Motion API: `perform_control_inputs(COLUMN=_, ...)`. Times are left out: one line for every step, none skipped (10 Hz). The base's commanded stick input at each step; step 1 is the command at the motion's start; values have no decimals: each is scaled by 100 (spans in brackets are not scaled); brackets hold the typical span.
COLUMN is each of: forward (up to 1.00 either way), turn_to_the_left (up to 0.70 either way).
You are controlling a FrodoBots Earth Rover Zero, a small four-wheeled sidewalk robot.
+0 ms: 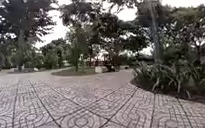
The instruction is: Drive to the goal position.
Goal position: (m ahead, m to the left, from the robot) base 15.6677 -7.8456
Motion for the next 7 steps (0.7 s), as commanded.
perform_control_inputs(forward=70, turn_to_the_left=0)
perform_control_inputs(forward=70, turn_to_the_left=0)
perform_control_inputs(forward=70, turn_to_the_left=0)
perform_control_inputs(forward=70, turn_to_the_left=0)
perform_control_inputs(forward=70, turn_to_the_left=0)
perform_control_inputs(forward=70, turn_to_the_left=0)
perform_control_inputs(forward=70, turn_to_the_left=0)
